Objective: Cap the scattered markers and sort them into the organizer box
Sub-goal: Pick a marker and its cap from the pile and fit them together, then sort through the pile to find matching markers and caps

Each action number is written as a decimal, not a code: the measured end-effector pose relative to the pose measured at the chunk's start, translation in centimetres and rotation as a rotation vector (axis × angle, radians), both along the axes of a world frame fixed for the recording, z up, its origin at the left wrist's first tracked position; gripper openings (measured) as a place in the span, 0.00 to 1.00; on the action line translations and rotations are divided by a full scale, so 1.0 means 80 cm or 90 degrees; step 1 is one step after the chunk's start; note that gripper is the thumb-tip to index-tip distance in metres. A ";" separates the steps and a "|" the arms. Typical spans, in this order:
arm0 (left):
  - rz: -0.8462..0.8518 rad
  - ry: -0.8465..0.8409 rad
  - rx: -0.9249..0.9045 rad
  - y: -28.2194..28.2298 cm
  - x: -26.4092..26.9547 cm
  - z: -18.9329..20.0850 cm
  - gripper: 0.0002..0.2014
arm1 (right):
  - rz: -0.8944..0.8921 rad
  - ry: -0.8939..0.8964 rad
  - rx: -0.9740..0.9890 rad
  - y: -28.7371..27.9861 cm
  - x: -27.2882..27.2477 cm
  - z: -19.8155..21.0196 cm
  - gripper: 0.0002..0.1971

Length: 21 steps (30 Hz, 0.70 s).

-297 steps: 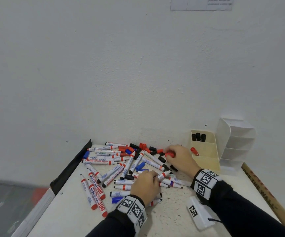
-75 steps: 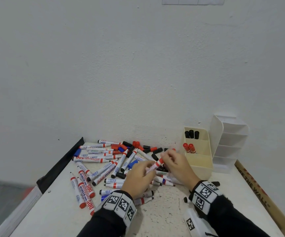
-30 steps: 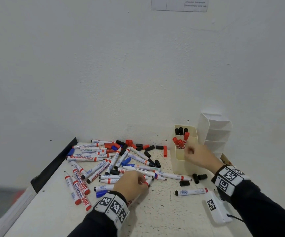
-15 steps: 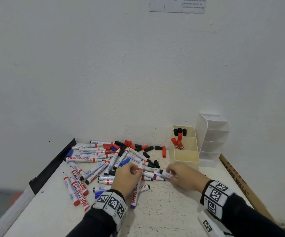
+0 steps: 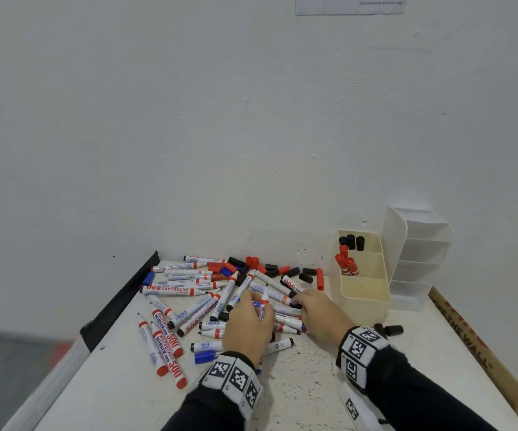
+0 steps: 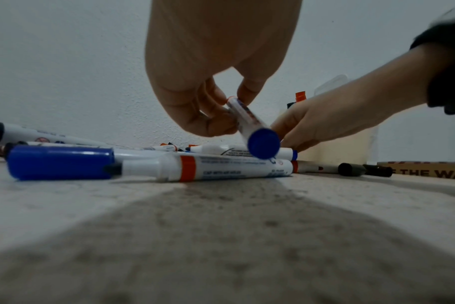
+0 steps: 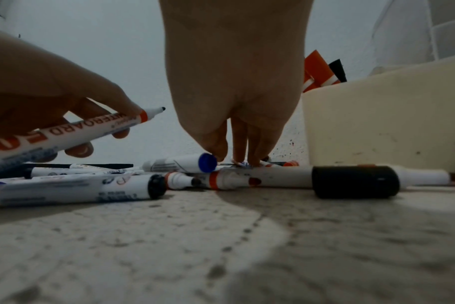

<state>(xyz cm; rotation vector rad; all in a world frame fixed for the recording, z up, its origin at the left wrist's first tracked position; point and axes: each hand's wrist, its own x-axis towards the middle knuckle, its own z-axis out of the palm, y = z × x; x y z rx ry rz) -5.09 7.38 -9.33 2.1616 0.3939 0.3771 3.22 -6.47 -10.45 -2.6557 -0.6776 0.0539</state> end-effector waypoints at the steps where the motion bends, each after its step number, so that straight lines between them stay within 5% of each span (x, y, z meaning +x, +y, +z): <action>1: 0.000 0.000 0.003 0.002 0.000 0.001 0.10 | 0.009 0.019 -0.001 0.001 0.001 -0.002 0.19; 9: 0.040 -0.007 0.016 0.052 -0.017 0.011 0.08 | 0.147 -0.097 0.064 0.037 -0.026 0.015 0.09; 13: 0.081 0.003 0.045 0.080 -0.029 0.010 0.11 | 0.315 0.004 -0.007 0.077 -0.051 0.019 0.12; 21: 0.118 0.045 0.057 0.110 -0.037 0.005 0.10 | 0.405 -0.086 -0.120 0.113 -0.073 0.015 0.17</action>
